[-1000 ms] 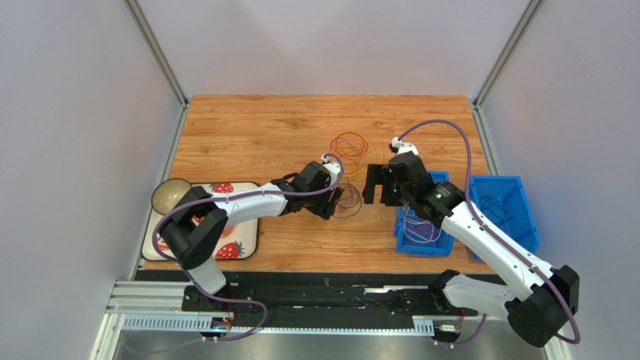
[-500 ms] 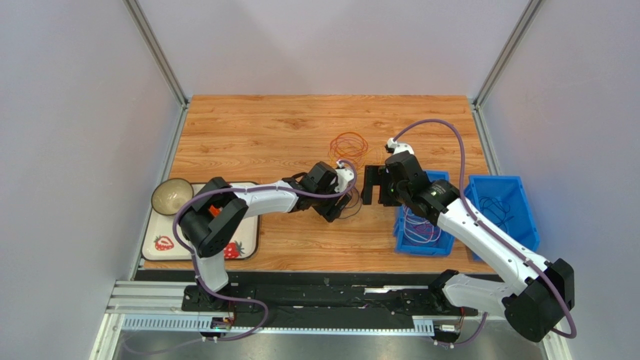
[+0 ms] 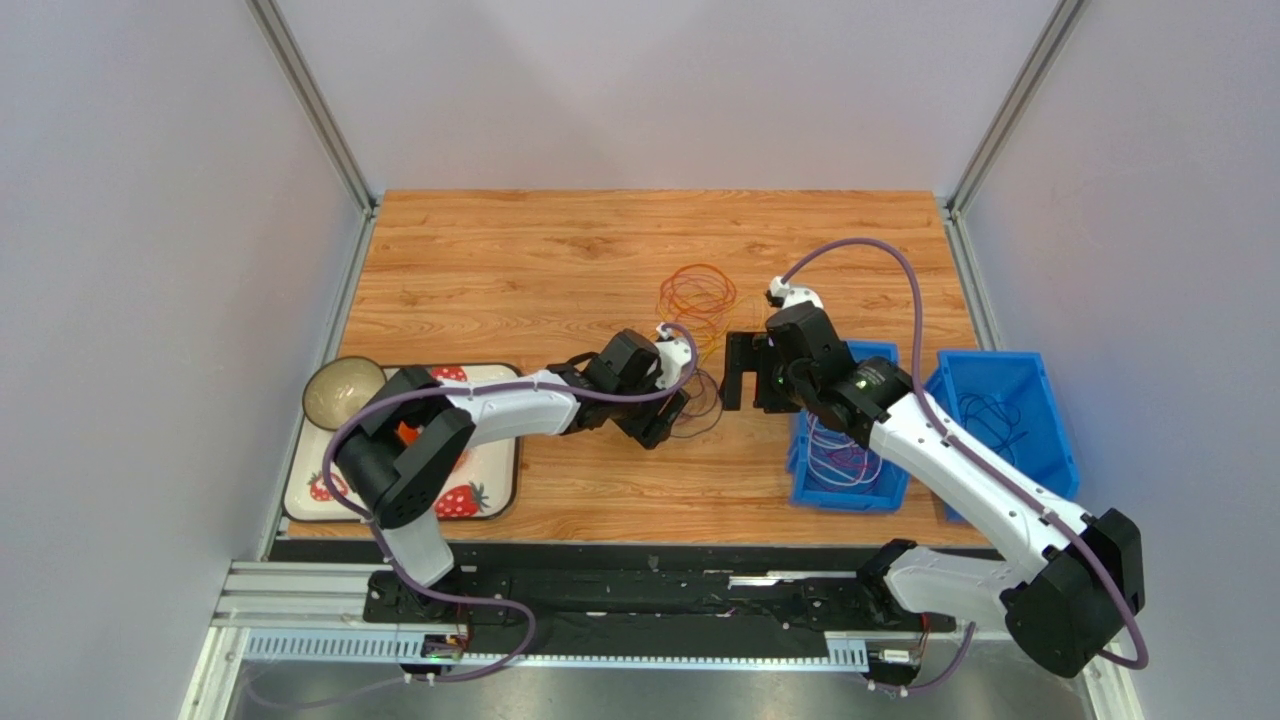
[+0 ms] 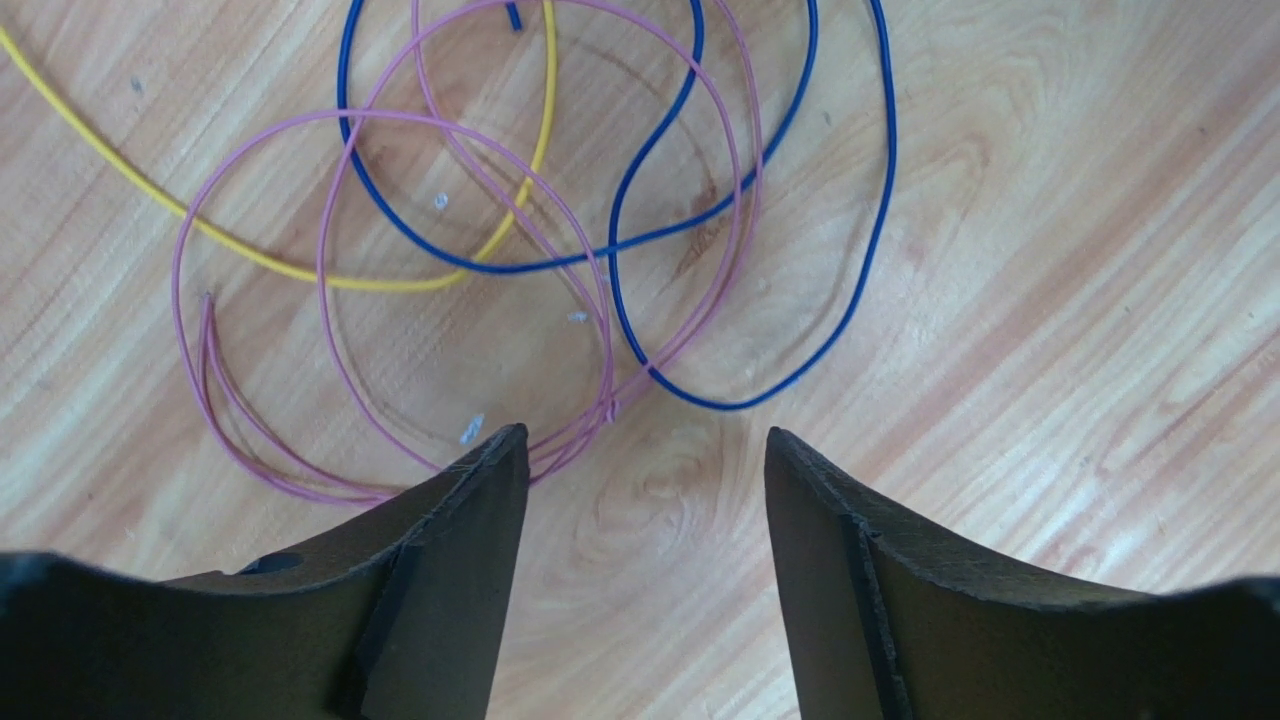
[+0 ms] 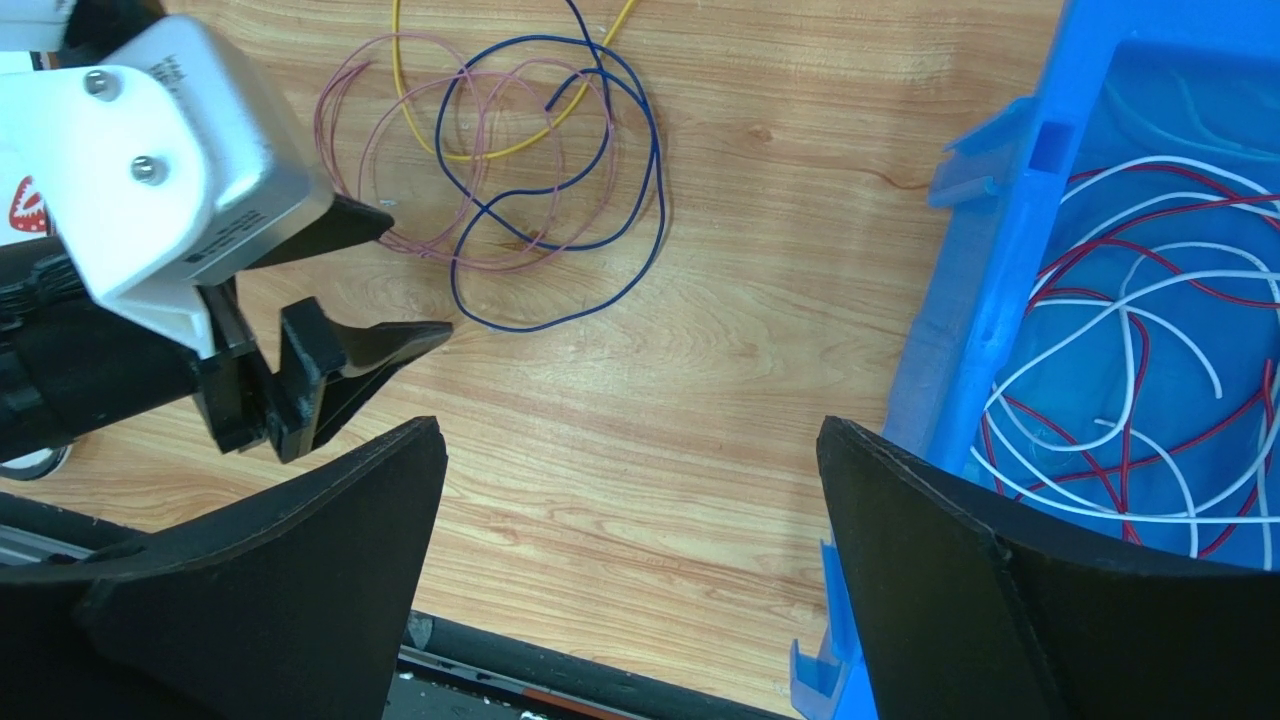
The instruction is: Untangle the cables
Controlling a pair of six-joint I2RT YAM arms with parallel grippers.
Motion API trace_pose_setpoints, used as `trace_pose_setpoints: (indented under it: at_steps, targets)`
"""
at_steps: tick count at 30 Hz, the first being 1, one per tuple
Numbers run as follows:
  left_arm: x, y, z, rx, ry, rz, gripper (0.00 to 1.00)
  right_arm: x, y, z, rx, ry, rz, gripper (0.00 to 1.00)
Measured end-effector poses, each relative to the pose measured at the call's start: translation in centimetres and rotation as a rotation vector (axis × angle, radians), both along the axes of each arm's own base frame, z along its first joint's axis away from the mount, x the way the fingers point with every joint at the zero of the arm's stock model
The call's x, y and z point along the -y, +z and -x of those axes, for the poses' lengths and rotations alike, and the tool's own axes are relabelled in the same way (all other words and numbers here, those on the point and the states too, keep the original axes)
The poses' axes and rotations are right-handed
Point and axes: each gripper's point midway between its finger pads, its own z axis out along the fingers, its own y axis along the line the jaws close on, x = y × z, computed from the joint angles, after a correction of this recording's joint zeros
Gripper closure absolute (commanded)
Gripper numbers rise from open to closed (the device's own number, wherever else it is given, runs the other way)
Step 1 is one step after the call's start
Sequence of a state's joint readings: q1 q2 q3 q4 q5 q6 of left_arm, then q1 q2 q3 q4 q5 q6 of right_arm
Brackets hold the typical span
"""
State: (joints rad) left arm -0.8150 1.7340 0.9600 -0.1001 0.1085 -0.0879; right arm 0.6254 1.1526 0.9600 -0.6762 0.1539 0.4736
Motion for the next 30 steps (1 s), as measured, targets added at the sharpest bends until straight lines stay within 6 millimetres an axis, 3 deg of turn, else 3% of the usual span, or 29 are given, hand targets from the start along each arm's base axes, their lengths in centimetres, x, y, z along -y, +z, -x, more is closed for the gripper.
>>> trace_pose_setpoints:
  at_steps: [10, 14, 18, 24, 30]
  targets:
    - [-0.2, 1.6, 2.4, -0.085, 0.047, 0.103, 0.41, 0.0, -0.2, 0.1, -0.007, 0.004, -0.001, 0.0]
    - [-0.1, 3.2, 2.3, -0.065, 0.069, 0.137, 0.3, 0.0, -0.4, 0.2, -0.01, 0.004, 0.0, 0.0]
    - [-0.7, 4.3, 0.9, 0.014, 0.103, 0.117, 0.28, 0.0, -0.5, 0.3, -0.015, 0.005, -0.001, 0.0]
    - [-0.8, 3.2, -1.0, 0.058, 0.083, 0.05, 0.28, -0.1, -0.5, 0.4, -0.018, 0.006, -0.008, 0.0]
    - [-0.9, 0.1, -0.7, -0.003, 0.042, 0.016, 0.29, 0.1, -0.8, 0.6, -0.023, 0.005, -0.004, 0.0]
